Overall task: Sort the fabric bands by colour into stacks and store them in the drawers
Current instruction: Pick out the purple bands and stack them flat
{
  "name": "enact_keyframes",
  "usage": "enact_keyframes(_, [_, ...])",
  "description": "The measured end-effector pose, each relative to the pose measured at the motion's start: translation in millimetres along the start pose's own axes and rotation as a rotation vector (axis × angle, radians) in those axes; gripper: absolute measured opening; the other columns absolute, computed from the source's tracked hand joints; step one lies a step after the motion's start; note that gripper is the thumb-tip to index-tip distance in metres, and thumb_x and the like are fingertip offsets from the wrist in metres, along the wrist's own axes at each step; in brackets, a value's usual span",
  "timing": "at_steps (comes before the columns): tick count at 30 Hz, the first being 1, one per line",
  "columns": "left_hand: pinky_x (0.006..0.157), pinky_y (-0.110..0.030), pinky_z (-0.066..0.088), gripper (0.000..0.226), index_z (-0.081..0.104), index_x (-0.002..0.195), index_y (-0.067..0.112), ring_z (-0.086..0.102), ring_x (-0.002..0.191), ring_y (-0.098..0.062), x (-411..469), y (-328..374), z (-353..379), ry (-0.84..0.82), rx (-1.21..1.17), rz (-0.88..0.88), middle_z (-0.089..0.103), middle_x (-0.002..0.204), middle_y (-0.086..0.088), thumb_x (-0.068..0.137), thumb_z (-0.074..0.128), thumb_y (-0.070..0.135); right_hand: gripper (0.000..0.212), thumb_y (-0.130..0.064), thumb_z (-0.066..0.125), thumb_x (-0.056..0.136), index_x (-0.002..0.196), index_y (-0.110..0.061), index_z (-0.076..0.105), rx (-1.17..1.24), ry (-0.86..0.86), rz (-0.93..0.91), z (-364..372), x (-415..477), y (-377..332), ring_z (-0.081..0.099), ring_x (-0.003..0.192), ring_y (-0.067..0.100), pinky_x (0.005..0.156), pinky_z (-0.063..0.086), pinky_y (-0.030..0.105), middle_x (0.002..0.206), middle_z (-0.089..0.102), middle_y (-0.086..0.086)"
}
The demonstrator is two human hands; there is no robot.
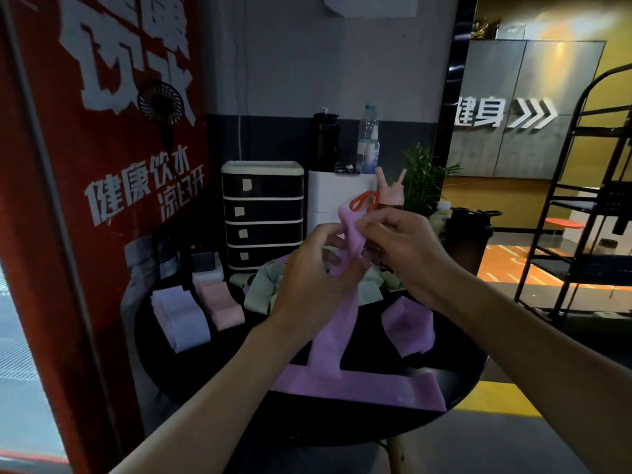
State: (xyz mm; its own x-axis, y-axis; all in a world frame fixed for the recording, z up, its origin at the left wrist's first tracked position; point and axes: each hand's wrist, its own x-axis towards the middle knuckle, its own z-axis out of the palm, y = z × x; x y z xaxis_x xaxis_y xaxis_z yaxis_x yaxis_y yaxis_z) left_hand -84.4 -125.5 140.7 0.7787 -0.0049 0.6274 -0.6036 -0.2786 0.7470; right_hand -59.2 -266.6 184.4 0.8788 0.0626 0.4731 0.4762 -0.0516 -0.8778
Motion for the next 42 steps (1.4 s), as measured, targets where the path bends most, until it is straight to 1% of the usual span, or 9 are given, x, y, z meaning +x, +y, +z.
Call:
enact_keyframes(5, [0.064, -0.031, 0.057, 0.007, 0.068, 0.095, 0.017, 0.067, 0.075, -0.015, 3.0, 0.6, -3.1, 0.090, -0.092, 0.040, 0.071, 0.085, -0.002, 0.095, 0.064, 0.012, 0.027, -0.021, 0.053, 0.099, 0.091, -0.004, 0.073, 0.006, -0.131, 0.034, 4.1, -9.0, -6.2, 0.065, 0.080, 0.017, 0.070, 0.053, 0.027, 0.088, 0.072, 0.013])
enact_keyframes(7, [0.051, -0.021, 0.040, 0.020, 0.065, 0.080, 0.009, 0.048, 0.055, -0.005, 3.4, -0.4, -6.1, 0.136, -0.059, 0.041, 0.058, 0.064, 0.000, 0.097, 0.057, 0.005, 0.023, -0.016, 0.053, 0.099, 0.092, -0.010, 0.074, -0.087, -0.083, -0.024, 1.7, -9.6, -4.0, 0.062, 0.073, 0.005, 0.063, 0.047, 0.018, 0.084, 0.071, 0.002])
enact_keyframes(12, [0.051, -0.022, 0.030, 0.028, 0.056, 0.076, -0.015, 0.036, 0.057, -0.009, 6.9, 4.5, -13.1, 0.159, -0.088, 0.005, 0.046, 0.060, -0.012, 0.097, 0.056, 0.004, 0.016, -0.013, 0.065, 0.092, 0.107, -0.010, 0.066, -0.182, -0.046, 0.013, -1.5, -10.0, 7.4, 0.056, 0.066, -0.003, 0.056, 0.043, 0.009, 0.084, 0.064, -0.003])
enact_keyframes(16, [0.054, -0.028, 0.027, 0.036, 0.056, 0.080, -0.018, 0.035, 0.062, -0.017, 9.1, 1.7, -18.4, 0.141, -0.137, -0.021, 0.047, 0.064, -0.012, 0.098, 0.058, 0.013, 0.010, -0.011, 0.067, 0.090, 0.081, -0.013, 0.069, -0.175, -0.055, 0.023, -0.8, -13.1, 10.1, 0.052, 0.053, -0.004, 0.053, 0.041, 0.011, 0.062, 0.061, -0.012])
enact_keyframes(21, [0.055, -0.015, 0.040, 0.026, 0.070, 0.085, -0.003, 0.053, 0.059, -0.005, 7.5, 2.9, -22.7, 0.154, -0.119, -0.058, 0.063, 0.069, -0.005, 0.098, 0.059, 0.016, 0.012, -0.012, 0.063, 0.093, 0.084, -0.006, 0.067, -0.143, -0.032, 0.021, 2.1, -13.3, 2.5, 0.058, 0.061, 0.009, 0.058, 0.047, 0.022, 0.069, 0.066, 0.004])
enact_keyframes(24, [0.070, -0.023, 0.054, 0.012, 0.070, 0.098, 0.012, 0.065, 0.077, -0.008, 8.1, 1.8, -26.2, 0.151, -0.115, -0.083, 0.071, 0.088, -0.003, 0.097, 0.059, 0.016, 0.011, -0.011, 0.063, 0.092, 0.083, -0.009, 0.069, -0.167, -0.011, 0.013, 3.1, -9.9, -4.0, 0.058, 0.059, 0.010, 0.057, 0.048, 0.026, 0.065, 0.067, 0.000])
enact_keyframes(30, [0.069, -0.014, 0.043, 0.019, 0.066, 0.106, 0.024, 0.055, 0.087, -0.012, 3.5, 9.3, -26.4, 0.114, 0.059, 0.154, 0.059, 0.102, 0.002, 0.090, 0.069, 0.013, 0.006, -0.008, 0.068, 0.088, 0.093, -0.010, 0.064, -0.023, 0.066, 0.062, 9.3, -4.5, -14.5, 0.062, 0.064, 0.022, 0.065, 0.055, 0.035, 0.067, 0.067, 0.007])
enact_keyframes(37, [0.065, -0.015, 0.041, 0.024, 0.068, 0.105, 0.026, 0.057, 0.084, -0.013, 10.3, 10.8, -31.1, 0.005, 0.090, 0.229, 0.060, 0.105, 0.008, 0.084, 0.077, 0.018, 0.013, 0.000, 0.059, 0.093, 0.100, 0.010, 0.065, 0.129, 0.004, 0.078, 10.7, -7.9, -20.7, 0.069, 0.070, 0.024, 0.070, 0.060, 0.031, 0.084, 0.069, 0.019])
enact_keyframes(42, [0.059, -0.023, 0.054, 0.016, 0.073, 0.095, 0.006, 0.065, 0.076, -0.017, 9.6, 21.8, -36.0, -0.002, -0.161, 0.060, 0.071, 0.088, -0.009, 0.096, 0.058, 0.014, 0.010, 0.005, 0.057, 0.088, 0.092, -0.002, 0.064, 0.142, -0.052, 0.105, 9.4, -8.0, -27.9, 0.066, 0.077, 0.023, 0.080, 0.058, 0.037, 0.080, 0.067, 0.018])
